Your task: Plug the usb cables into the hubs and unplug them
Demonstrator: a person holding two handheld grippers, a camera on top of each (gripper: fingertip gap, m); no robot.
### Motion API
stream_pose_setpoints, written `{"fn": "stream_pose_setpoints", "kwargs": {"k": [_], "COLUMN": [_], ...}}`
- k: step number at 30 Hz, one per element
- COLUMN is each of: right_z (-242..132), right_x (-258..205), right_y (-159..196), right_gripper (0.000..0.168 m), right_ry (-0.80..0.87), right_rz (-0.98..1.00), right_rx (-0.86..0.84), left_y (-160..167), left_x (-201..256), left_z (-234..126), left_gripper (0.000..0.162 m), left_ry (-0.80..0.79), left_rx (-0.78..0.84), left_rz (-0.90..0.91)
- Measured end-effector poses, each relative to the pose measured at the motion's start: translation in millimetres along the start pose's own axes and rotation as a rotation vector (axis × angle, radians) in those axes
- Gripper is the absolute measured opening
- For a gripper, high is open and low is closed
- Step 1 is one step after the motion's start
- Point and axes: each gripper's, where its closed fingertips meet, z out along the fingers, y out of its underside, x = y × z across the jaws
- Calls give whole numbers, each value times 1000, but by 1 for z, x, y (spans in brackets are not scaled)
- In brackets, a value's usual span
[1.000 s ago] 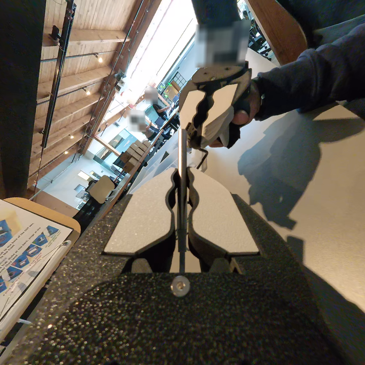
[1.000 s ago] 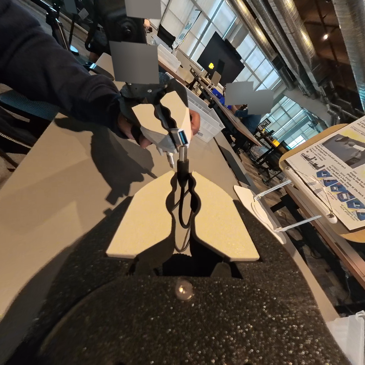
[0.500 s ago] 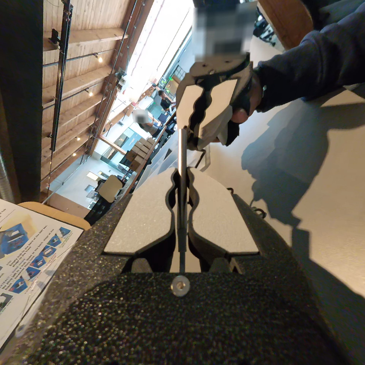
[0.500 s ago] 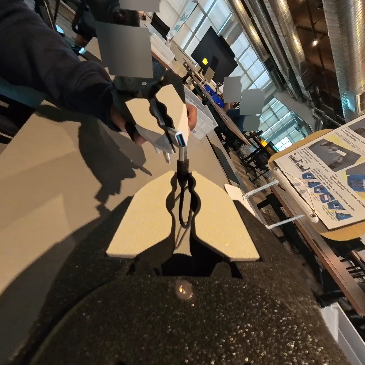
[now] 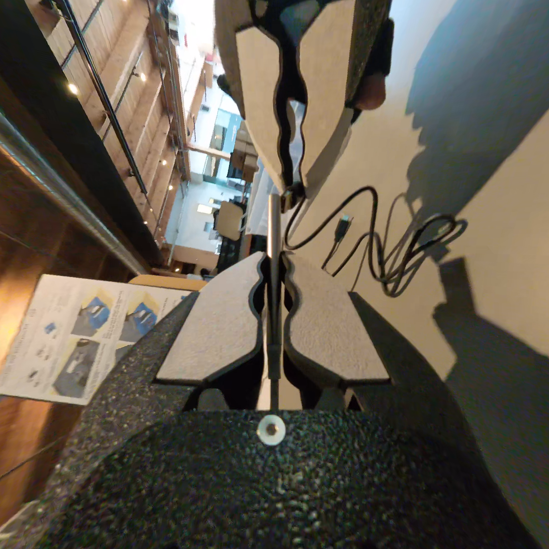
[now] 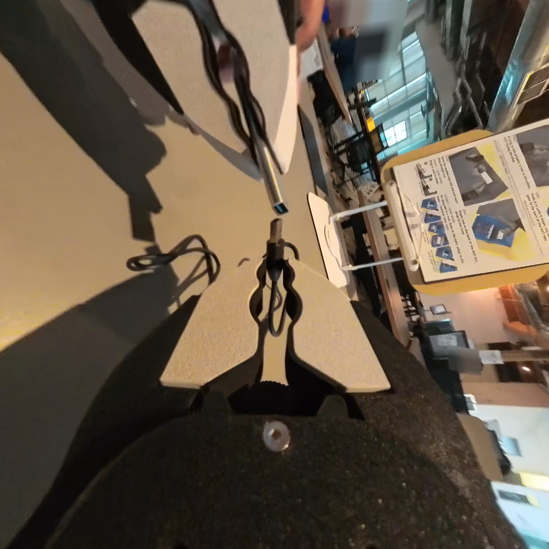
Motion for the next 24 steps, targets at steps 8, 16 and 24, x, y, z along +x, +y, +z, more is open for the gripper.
{"fn": "stream_pose_setpoints", "kwargs": {"k": [8,16,24], "right_z": [9,8,12], "right_x": [0,9,5], "right_y": [12,17,18], "right_gripper": [10,10,10], "right_ry": [57,132,138], "right_rz": [-117,-155,-200], "right_rx": [-144,-198,-225], "left_y": [3,25,22], "left_x": [4,4,8], "left_z": [5,8,10], "left_gripper": [6,7,7], "left_ry": [-32,-24,-19], "left_rx": [-129,-253,-256], "left_rz": [198,209,231]}}
